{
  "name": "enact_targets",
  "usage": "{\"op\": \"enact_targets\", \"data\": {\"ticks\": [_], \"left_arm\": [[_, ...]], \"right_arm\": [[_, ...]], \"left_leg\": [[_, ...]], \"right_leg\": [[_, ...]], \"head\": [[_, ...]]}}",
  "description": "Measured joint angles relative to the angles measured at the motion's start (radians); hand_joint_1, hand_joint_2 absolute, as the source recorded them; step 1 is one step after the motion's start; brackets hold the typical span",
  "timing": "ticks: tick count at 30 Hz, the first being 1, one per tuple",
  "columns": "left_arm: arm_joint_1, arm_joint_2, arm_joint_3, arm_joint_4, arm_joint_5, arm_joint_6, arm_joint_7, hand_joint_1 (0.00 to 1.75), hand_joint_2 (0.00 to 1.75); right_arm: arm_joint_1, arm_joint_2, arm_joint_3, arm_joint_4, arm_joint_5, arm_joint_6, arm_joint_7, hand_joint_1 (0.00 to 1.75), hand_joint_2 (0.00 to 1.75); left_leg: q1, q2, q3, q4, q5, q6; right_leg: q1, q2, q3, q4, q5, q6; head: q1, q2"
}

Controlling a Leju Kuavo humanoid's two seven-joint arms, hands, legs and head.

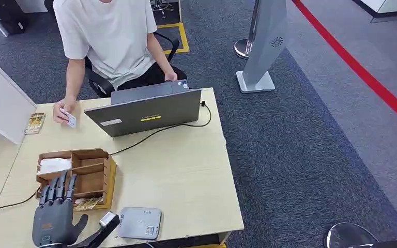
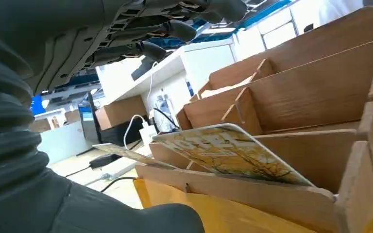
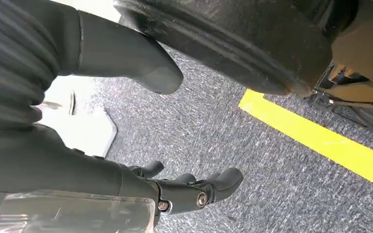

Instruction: Pass the card to the sensor for recognition and then transmit it.

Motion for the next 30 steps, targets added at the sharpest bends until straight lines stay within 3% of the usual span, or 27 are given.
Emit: {"op": "enact_targets", "data": {"ticks": [30], "left_arm": [[-0.009,-0.016,0.000,0.000,0.000,-0.021,-0.010,0.00,1.75]], "right_arm": [[-0.005,0.000,0.000,0.000,0.000,0.001,-0.004,0.00,1.75]], "left_leg": [[0.000,0.000,0.000,0.000,0.000,0.000]], "right_leg": [[0.000,0.000,0.000,0.000,0.000,0.000]], "head": [[0.000,0.000]]}}
